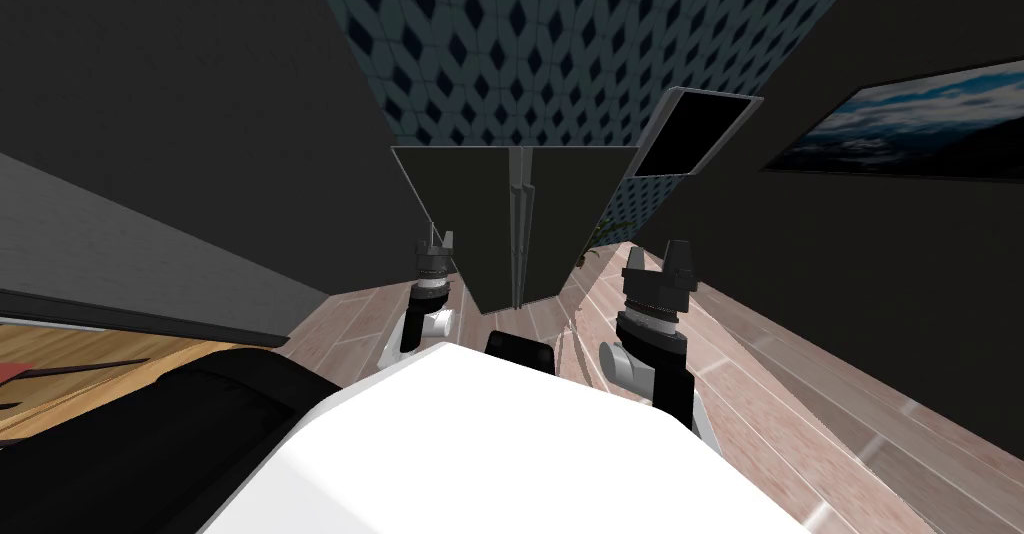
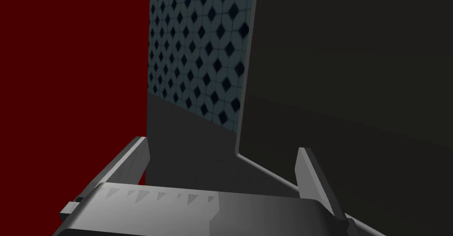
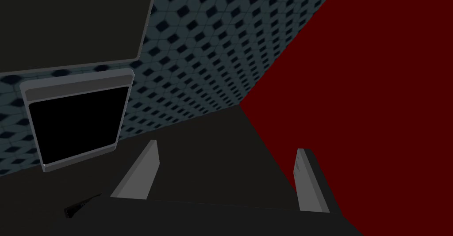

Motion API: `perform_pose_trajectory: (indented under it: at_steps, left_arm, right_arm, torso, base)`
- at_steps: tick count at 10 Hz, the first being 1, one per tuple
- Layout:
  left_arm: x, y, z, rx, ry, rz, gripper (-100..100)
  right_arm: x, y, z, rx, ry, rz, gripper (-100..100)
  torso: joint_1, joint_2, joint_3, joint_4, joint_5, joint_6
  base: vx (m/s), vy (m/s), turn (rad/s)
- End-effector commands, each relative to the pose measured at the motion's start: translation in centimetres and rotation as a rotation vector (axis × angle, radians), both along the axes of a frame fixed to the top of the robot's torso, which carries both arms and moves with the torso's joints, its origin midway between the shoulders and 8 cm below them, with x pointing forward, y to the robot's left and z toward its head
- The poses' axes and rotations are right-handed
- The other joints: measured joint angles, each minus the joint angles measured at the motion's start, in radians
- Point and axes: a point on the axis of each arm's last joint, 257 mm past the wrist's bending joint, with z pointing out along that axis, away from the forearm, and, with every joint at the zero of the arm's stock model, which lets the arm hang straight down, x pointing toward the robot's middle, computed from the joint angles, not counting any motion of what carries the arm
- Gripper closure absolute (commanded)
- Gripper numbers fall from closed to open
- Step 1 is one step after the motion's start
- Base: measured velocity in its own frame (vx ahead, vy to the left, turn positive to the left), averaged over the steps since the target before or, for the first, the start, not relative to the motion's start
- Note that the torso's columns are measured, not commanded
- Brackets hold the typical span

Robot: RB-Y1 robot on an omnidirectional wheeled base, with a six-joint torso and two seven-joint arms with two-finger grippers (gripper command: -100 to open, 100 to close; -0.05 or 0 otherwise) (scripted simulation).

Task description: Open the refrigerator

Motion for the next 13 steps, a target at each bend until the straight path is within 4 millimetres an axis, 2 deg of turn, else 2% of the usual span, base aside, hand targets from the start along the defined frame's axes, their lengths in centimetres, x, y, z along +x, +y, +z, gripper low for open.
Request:
perform_pose_trajectory:
  at_steps: [1, 9, 10, 11, 13]
  left_arm:
    - [0.0, 0.0, 0.0, 0.000, 0.000, 0.000, 0]
    - [0.0, 0.0, 0.0, 0.000, 0.000, 0.000, 0]
    - [0.6, -0.3, 0.1, 0.021, 0.012, -0.019, -100]
    - [1.2, -0.4, 0.3, 0.032, 0.022, -0.032, -100]
    - [2.6, -0.5, 1.0, 0.047, 0.037, -0.056, -100]
  right_arm:
    - [0.0, 0.0, 0.0, 0.000, 0.000, 0.000, 0]
    - [0.0, 0.0, 0.0, 0.000, 0.000, 0.000, 0]
    - [0.0, 0.0, 0.0, 0.000, 0.000, 0.000, 0]
    - [0.0, 0.0, 0.0, 0.000, 0.000, 0.000, 0]
    - [0.0, 0.0, 0.0, 0.000, 0.000, 0.000, 0]
  torso:
    - [0.000, 0.040, -0.082, 0.041, 0.000, 0.000]
    - [0.000, 0.618, -1.234, 0.617, 0.000, 0.000]
    - [0.000, 0.691, -1.382, 0.691, 0.000, 0.000]
    - [0.000, 0.725, -1.451, 0.724, 0.000, 0.000]
    - [-0.001, 0.737, -1.475, 0.737, 0.000, 0.000]
  base:
    - [0.000, 0.000, 0.000]
    - [0.000, 0.000, 0.000]
    - [0.004, -0.012, 0.000]
    - [-0.005, -0.027, -0.002]
    - [-0.011, -0.048, -0.006]
